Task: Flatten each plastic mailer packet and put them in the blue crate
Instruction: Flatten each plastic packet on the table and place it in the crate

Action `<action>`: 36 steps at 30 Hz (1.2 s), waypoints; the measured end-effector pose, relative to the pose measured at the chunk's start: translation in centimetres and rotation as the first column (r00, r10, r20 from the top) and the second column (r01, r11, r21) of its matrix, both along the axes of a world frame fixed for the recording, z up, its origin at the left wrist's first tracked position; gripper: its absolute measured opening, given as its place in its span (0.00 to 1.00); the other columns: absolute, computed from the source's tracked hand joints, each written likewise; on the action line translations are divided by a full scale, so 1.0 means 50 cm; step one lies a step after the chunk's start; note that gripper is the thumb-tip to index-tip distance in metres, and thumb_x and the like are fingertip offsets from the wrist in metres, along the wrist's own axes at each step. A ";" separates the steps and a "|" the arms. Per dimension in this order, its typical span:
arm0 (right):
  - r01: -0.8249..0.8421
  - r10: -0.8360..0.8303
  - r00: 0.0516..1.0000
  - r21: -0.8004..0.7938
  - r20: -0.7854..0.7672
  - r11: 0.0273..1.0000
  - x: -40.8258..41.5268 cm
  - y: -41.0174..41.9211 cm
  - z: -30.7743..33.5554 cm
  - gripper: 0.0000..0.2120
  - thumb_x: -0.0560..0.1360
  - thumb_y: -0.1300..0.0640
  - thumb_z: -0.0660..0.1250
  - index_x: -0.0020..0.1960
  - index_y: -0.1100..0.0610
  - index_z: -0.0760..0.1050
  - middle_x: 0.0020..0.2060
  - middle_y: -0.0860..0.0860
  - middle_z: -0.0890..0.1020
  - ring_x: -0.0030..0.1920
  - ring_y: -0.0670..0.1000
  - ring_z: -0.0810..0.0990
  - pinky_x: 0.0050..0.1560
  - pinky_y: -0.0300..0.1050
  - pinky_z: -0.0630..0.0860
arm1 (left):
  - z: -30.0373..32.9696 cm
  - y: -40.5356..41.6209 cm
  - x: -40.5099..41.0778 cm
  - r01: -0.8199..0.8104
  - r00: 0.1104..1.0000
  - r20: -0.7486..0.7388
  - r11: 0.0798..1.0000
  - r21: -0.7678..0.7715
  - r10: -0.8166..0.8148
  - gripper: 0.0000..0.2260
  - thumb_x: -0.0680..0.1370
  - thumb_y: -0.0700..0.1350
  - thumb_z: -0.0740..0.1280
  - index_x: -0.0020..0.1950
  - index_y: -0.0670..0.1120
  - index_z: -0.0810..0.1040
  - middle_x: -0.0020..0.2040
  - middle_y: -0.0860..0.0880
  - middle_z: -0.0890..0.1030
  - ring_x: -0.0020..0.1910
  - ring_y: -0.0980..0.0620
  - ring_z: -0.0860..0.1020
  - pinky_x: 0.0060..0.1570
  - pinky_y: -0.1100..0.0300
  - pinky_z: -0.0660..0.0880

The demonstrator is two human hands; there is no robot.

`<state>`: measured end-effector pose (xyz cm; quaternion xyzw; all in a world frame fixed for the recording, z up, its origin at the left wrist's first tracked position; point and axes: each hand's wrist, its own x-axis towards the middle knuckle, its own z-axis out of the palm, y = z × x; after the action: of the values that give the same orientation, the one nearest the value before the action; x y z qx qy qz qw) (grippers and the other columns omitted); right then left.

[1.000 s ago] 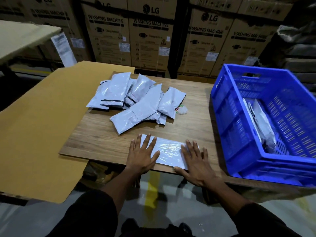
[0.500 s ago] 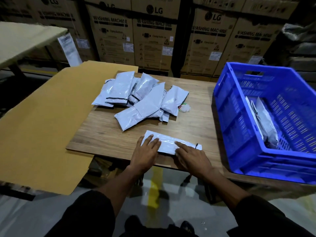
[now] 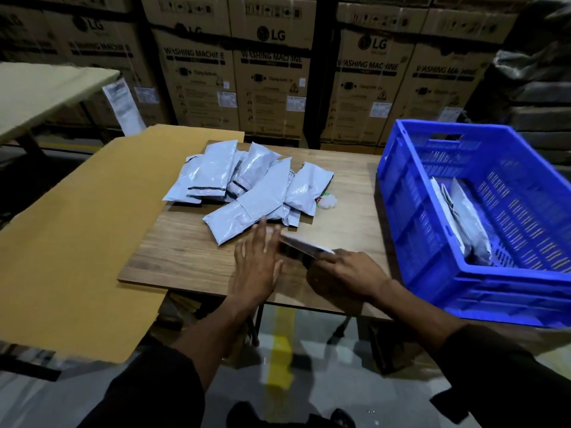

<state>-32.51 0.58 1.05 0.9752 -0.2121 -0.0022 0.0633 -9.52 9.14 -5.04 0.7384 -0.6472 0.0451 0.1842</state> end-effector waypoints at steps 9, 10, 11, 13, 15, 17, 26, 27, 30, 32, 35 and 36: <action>0.186 -0.194 0.717 0.084 0.670 0.979 -0.094 -0.103 0.143 0.14 0.73 0.68 0.68 0.58 0.61 0.81 0.59 0.54 0.83 0.53 0.56 0.85 0.49 0.54 0.82 | -0.059 -0.023 -0.086 0.032 0.999 -0.048 0.952 0.305 -0.018 0.29 0.81 0.56 0.62 0.79 0.46 0.62 0.81 0.41 0.55 0.78 0.37 0.57 0.71 0.39 0.61; 0.210 -0.190 0.682 0.060 0.706 0.976 -0.109 -0.113 0.166 0.14 0.73 0.67 0.67 0.57 0.61 0.81 0.58 0.55 0.84 0.52 0.56 0.85 0.50 0.54 0.82 | -0.064 -0.031 -0.101 0.047 0.999 -0.030 0.950 0.309 -0.039 0.28 0.80 0.56 0.63 0.78 0.46 0.65 0.81 0.40 0.57 0.78 0.37 0.59 0.70 0.38 0.62; 0.234 -0.185 0.652 0.037 0.735 0.971 -0.125 -0.122 0.190 0.14 0.73 0.66 0.66 0.57 0.61 0.82 0.57 0.55 0.84 0.51 0.56 0.86 0.50 0.53 0.82 | -0.066 -0.038 -0.115 0.054 0.999 -0.011 0.950 0.308 -0.053 0.27 0.80 0.56 0.63 0.76 0.46 0.67 0.80 0.40 0.59 0.77 0.37 0.61 0.69 0.37 0.63; 0.294 -0.182 0.604 -0.005 0.776 0.956 -0.166 -0.144 0.236 0.16 0.72 0.64 0.64 0.58 0.61 0.82 0.55 0.56 0.85 0.48 0.57 0.86 0.49 0.53 0.82 | -0.071 -0.060 -0.142 0.068 0.997 0.021 0.945 0.319 -0.079 0.26 0.80 0.58 0.62 0.74 0.47 0.69 0.79 0.41 0.62 0.76 0.37 0.62 0.68 0.37 0.64; 0.356 -0.176 0.573 -0.050 0.800 0.933 -0.213 -0.168 0.282 0.16 0.73 0.64 0.64 0.59 0.59 0.82 0.54 0.55 0.85 0.47 0.56 0.86 0.49 0.52 0.81 | -0.067 -0.080 -0.171 0.086 0.994 0.029 0.933 0.348 -0.102 0.27 0.80 0.59 0.59 0.75 0.47 0.69 0.79 0.41 0.63 0.76 0.38 0.62 0.68 0.37 0.62; 0.425 -0.204 0.545 -0.059 0.813 0.903 -0.267 -0.196 0.320 0.16 0.74 0.62 0.63 0.59 0.57 0.82 0.52 0.56 0.86 0.47 0.56 0.86 0.49 0.51 0.80 | -0.061 -0.099 -0.202 0.105 0.993 0.011 0.926 0.363 -0.117 0.28 0.81 0.59 0.55 0.77 0.47 0.65 0.81 0.42 0.59 0.78 0.39 0.58 0.71 0.37 0.58; 0.637 -0.536 0.722 -0.119 0.437 0.761 -0.487 -0.281 0.256 0.17 0.73 0.67 0.67 0.60 0.58 0.81 0.51 0.64 0.84 0.44 0.68 0.83 0.43 0.59 0.80 | -0.053 -0.153 -0.285 0.098 0.995 -0.008 0.911 0.400 -0.104 0.29 0.84 0.60 0.51 0.82 0.48 0.53 0.83 0.44 0.47 0.80 0.41 0.47 0.74 0.36 0.48; 0.652 -0.584 0.725 -0.092 0.365 0.753 -0.505 -0.289 0.235 0.19 0.72 0.68 0.67 0.61 0.58 0.81 0.52 0.63 0.84 0.46 0.67 0.83 0.45 0.59 0.80 | -0.053 -0.158 -0.289 0.095 0.995 -0.015 0.911 0.401 -0.098 0.29 0.84 0.60 0.51 0.82 0.49 0.53 0.83 0.44 0.47 0.81 0.41 0.46 0.74 0.36 0.48; 0.688 -0.667 0.717 -0.050 0.200 0.724 -0.544 -0.313 0.189 0.21 0.73 0.67 0.64 0.64 0.56 0.79 0.58 0.60 0.83 0.51 0.65 0.82 0.49 0.58 0.79 | -0.058 -0.164 -0.295 0.085 0.996 -0.015 0.907 0.412 -0.086 0.29 0.84 0.60 0.50 0.82 0.49 0.52 0.83 0.45 0.46 0.81 0.42 0.46 0.74 0.35 0.46; 0.693 -0.687 0.717 -0.021 0.117 0.720 -0.556 -0.324 0.172 0.21 0.73 0.67 0.63 0.64 0.56 0.78 0.59 0.59 0.82 0.54 0.64 0.82 0.52 0.57 0.79 | -0.061 -0.168 -0.297 0.073 0.997 -0.018 0.905 0.419 -0.072 0.29 0.84 0.60 0.51 0.82 0.50 0.52 0.83 0.46 0.46 0.81 0.42 0.46 0.73 0.34 0.46; 0.675 -0.675 0.735 0.029 0.065 0.737 -0.562 -0.336 0.150 0.19 0.72 0.67 0.63 0.61 0.59 0.79 0.58 0.61 0.82 0.55 0.64 0.81 0.52 0.57 0.79 | -0.067 -0.173 -0.299 0.056 0.998 -0.018 0.900 0.431 -0.053 0.29 0.83 0.61 0.51 0.82 0.50 0.52 0.83 0.46 0.46 0.81 0.42 0.46 0.73 0.33 0.46; 0.664 -0.665 0.745 0.040 0.049 0.747 -0.562 -0.338 0.145 0.17 0.72 0.67 0.62 0.58 0.59 0.79 0.56 0.61 0.82 0.53 0.64 0.81 0.50 0.57 0.79 | -0.069 -0.174 -0.299 0.057 0.998 -0.030 0.903 0.426 -0.049 0.29 0.83 0.60 0.52 0.82 0.50 0.53 0.83 0.46 0.47 0.81 0.42 0.47 0.73 0.33 0.46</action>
<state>-60.63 -16.34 8.31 0.8361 -0.5469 0.0027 0.0424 -24.45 0.46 -8.50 0.7434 -0.6593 -0.1094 0.0254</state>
